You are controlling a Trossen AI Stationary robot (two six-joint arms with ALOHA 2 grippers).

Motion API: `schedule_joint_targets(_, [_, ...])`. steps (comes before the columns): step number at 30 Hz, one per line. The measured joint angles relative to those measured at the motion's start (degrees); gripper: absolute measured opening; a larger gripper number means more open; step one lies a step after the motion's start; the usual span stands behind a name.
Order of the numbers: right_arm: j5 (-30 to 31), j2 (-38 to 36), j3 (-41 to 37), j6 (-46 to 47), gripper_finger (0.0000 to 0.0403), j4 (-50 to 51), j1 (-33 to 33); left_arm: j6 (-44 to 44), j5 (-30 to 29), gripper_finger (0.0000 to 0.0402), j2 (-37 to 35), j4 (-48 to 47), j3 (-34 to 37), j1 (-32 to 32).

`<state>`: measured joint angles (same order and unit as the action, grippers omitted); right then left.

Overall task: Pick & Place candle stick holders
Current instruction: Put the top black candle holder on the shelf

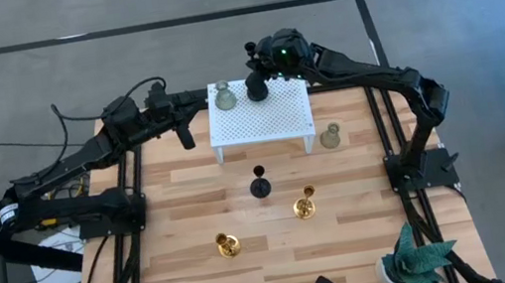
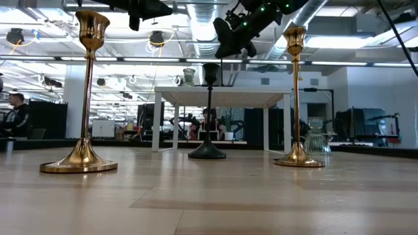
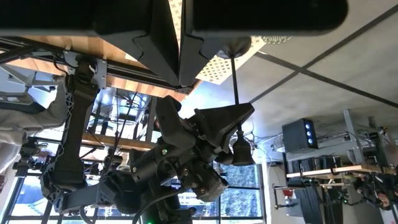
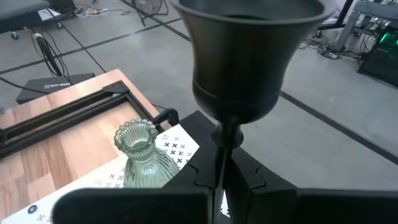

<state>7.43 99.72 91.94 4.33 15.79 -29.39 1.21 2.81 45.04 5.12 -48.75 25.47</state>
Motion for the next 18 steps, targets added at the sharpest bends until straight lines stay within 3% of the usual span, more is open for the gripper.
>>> schedule_joint_targets(18, [0.1,0.0,-0.7,1.6,0.0003,-0.4,0.0,-0.2,0.0,0.0011,0.0,0.0,0.0,0.0])
